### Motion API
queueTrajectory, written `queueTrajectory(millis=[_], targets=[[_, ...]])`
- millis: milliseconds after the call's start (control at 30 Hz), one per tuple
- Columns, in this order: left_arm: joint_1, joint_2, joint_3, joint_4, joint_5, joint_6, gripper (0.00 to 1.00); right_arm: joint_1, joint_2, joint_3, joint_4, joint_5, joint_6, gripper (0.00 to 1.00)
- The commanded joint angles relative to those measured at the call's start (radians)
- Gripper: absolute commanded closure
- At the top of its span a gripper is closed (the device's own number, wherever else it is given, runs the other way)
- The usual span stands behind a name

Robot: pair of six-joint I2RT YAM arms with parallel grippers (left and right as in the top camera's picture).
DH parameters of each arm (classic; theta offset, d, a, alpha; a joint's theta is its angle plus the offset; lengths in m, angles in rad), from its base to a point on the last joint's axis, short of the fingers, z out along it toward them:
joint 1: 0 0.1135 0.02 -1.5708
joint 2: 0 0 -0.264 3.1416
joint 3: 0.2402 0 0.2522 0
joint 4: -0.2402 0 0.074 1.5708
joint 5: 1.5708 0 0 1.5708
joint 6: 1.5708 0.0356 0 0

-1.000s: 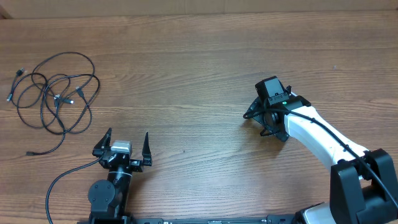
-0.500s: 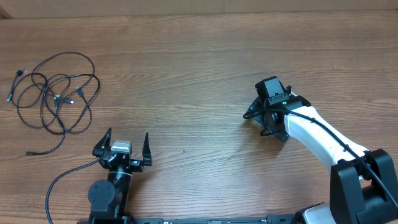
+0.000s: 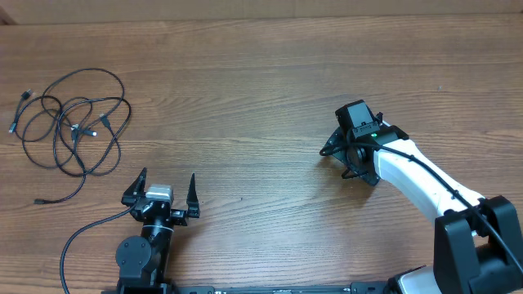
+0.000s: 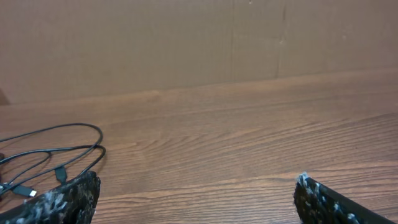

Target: Untangle cables

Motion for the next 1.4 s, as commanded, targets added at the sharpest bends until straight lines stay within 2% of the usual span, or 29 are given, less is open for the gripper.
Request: queueTrajectory(millis=[0, 267, 833, 1067, 1367], targets=[[0.005, -0.011, -0.004, 0.0, -0.003, -0.003, 0.0, -0.002, -0.072, -0.004, 0.005, -0.002, 0.007, 0.0], [0.005, -0.011, -0.004, 0.0, -0.003, -0.003, 0.0, -0.002, -0.268, -0.003, 0.005, -0.002, 0.007, 0.0], [0.005, -0.011, -0.004, 0.0, -0.003, -0.003, 0.0, -0.002, -0.818, -0.003, 0.004, -0.002, 0.007, 0.0], [0.005, -0.011, -0.004, 0.0, -0.003, -0.003, 0.0, -0.003, -0.93, -0.003, -0.002, -0.002, 0.007, 0.0], [0.005, -0.011, -0.004, 0.0, -0.003, -0.003, 0.0, -0.002, -0.916, -0.003, -0.045, -0.002, 0.007, 0.0]])
